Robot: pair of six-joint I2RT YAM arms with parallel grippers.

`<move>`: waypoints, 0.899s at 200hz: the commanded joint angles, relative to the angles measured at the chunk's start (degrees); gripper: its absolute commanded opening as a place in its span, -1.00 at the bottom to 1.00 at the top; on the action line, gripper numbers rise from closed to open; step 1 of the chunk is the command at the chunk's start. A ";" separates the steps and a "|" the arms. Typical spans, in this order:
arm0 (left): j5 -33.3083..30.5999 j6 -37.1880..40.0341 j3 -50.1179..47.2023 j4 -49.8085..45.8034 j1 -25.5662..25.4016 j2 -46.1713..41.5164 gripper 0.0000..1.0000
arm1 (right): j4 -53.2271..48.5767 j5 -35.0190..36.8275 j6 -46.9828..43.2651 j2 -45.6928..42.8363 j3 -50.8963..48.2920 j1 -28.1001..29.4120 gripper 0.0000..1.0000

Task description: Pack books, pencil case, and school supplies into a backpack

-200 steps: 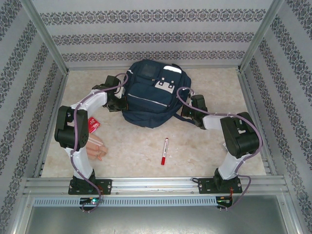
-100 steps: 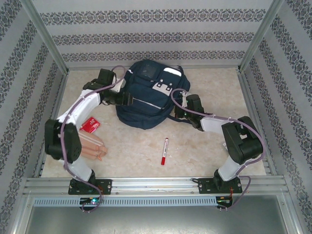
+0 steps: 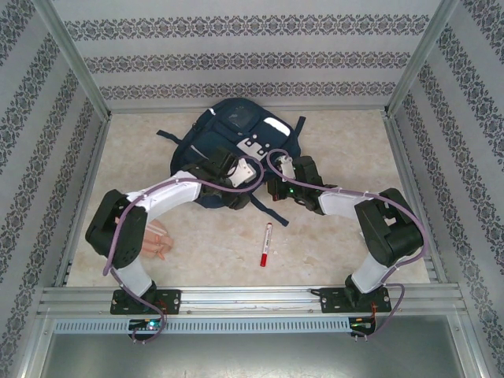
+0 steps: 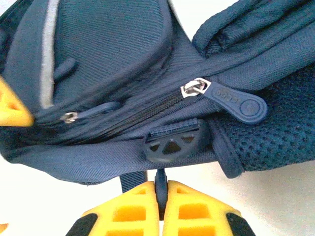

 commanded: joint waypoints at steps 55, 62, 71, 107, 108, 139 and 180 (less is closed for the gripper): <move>-11.40 10.92 -2.49 7.46 0.50 0.01 -0.73 | 2.62 -6.54 0.75 -3.53 -0.24 -0.99 -1.00; -11.02 12.17 -2.36 7.09 0.50 -0.24 -0.85 | 2.95 -6.60 0.34 -3.93 -0.85 -1.34 -1.00; -10.01 13.40 -2.35 6.90 0.50 -0.84 -1.00 | 3.29 -7.20 -0.32 -4.21 -1.33 -1.99 -1.00; -2.03 19.59 -4.51 7.58 0.91 -3.88 -1.00 | 3.77 -5.39 -3.60 -5.35 -2.99 -4.42 -1.00; -1.75 19.66 -4.51 7.56 0.97 -4.03 -1.00 | 3.69 -5.01 -3.78 -5.40 -3.02 -4.48 -1.00; 10.54 23.14 -4.72 4.58 2.93 -7.21 -1.00 | 1.78 3.09 -6.26 -5.54 -3.18 -6.85 -1.00; 12.97 27.76 -4.21 -1.29 3.19 -6.94 -1.00 | 5.88 4.28 -5.09 -5.63 -3.76 -7.92 -0.99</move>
